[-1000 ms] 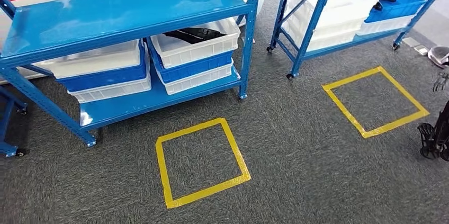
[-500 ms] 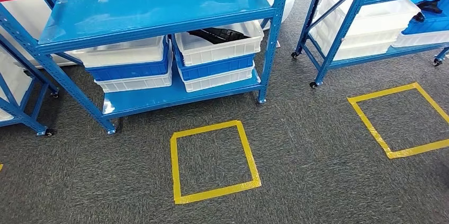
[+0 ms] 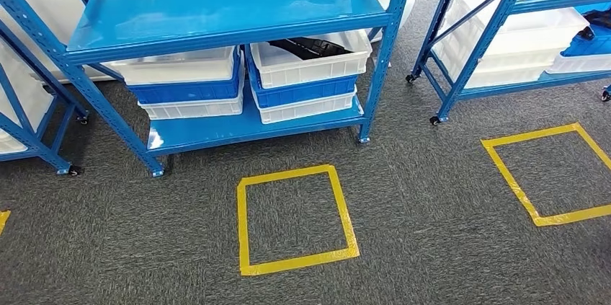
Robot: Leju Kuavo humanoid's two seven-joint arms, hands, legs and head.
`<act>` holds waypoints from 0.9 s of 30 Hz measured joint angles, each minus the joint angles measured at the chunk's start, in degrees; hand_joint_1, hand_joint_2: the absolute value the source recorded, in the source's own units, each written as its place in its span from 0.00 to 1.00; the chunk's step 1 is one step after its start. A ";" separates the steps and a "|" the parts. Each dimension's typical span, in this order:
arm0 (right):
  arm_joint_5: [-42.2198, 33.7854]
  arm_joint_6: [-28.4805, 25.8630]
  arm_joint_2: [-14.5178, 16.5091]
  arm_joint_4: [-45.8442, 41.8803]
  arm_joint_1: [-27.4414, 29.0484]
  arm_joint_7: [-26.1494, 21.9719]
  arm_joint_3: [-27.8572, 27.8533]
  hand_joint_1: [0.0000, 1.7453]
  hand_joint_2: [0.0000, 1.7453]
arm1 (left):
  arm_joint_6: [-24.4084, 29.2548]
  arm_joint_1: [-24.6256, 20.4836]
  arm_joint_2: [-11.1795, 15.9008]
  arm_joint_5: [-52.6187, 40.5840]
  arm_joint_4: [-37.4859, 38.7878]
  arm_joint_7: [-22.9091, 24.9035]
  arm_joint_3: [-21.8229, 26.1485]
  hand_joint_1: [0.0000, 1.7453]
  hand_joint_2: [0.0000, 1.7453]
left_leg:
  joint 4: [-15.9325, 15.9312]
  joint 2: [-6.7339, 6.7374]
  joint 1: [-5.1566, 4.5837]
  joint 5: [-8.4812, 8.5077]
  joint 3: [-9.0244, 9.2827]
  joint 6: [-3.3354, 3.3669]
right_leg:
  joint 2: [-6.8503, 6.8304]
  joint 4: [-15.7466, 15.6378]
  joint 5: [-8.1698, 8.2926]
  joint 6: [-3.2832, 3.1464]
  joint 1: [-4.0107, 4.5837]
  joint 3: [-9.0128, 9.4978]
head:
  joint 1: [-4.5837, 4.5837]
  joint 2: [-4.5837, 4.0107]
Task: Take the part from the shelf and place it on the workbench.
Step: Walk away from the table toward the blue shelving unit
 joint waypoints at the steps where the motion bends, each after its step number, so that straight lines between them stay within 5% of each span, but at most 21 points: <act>1: -0.10 -0.05 0.10 0.00 -0.03 0.09 -0.25 0.00 0.00 | -0.02 0.00 0.00 -0.10 0.00 -0.01 -0.01 0.00 0.00 | 0.00 -0.03 -0.09 -0.03 0.02 0.13 | -0.01 -0.08 0.02 0.11 -0.03 0.07 | 0.00 0.00; 5: -0.34 -0.21 0.37 0.00 0.01 0.15 -1.12 0.00 1.00 | -0.19 -0.02 -0.02 -0.60 0.00 -0.26 -0.03 0.00 0.00 | 0.05 -0.06 -0.24 0.00 -0.02 0.40 | -0.01 -0.33 0.18 0.49 -0.14 0.54 | 0.01 -0.01; 12: -0.56 -2.20 0.45 0.00 0.02 -1.40 -2.44 0.00 1.00 | -0.25 -0.10 -0.02 -1.06 0.00 -1.07 -0.41 0.00 0.00 | 0.08 -0.06 -0.28 -0.08 -0.03 0.59 | 0.00 -0.48 0.22 0.58 -0.30 0.69 | -0.01 -0.01; 16: -3.30 -4.08 0.38 -0.34 0.20 -5.84 -4.35 0.00 0.00 | 0.01 -0.14 -0.03 -0.95 0.00 -1.56 -0.52 0.00 0.00 | 0.08 -0.07 -0.26 -0.11 0.02 0.65 | 0.00 -0.50 0.22 0.58 -0.31 0.73 | 0.00 -0.01; 18: -6.72 -4.99 0.72 -1.50 0.58 -15.02 -8.25 0.00 0.00 | 0.28 -0.14 -0.05 -0.65 0.00 -2.15 -0.54 0.00 0.00 | 0.07 -0.07 -0.23 -0.11 0.00 0.65 | 0.00 -0.50 0.22 0.58 -0.31 0.76 | -0.01 -0.01; 23: -15.30 -3.17 1.82 -2.49 -0.07 -47.94 -23.52 0.00 0.00 | 0.86 -0.26 -0.14 0.40 -0.02 -2.99 -0.48 0.00 0.00 | 0.07 -0.10 -0.11 -0.09 0.10 0.64 | -0.01 -0.49 0.22 0.58 -0.26 0.82 | -0.01 0.00; 27: -16.32 -1.64 2.53 -2.49 -0.56 -54.73 -28.99 0.00 0.00 | 1.14 -0.33 -0.20 1.03 -0.03 -2.93 -0.32 0.00 0.00 | 0.07 -0.10 -0.08 -0.08 0.10 0.64 | -0.01 -0.49 0.22 0.57 -0.21 0.82 | -0.01 -0.01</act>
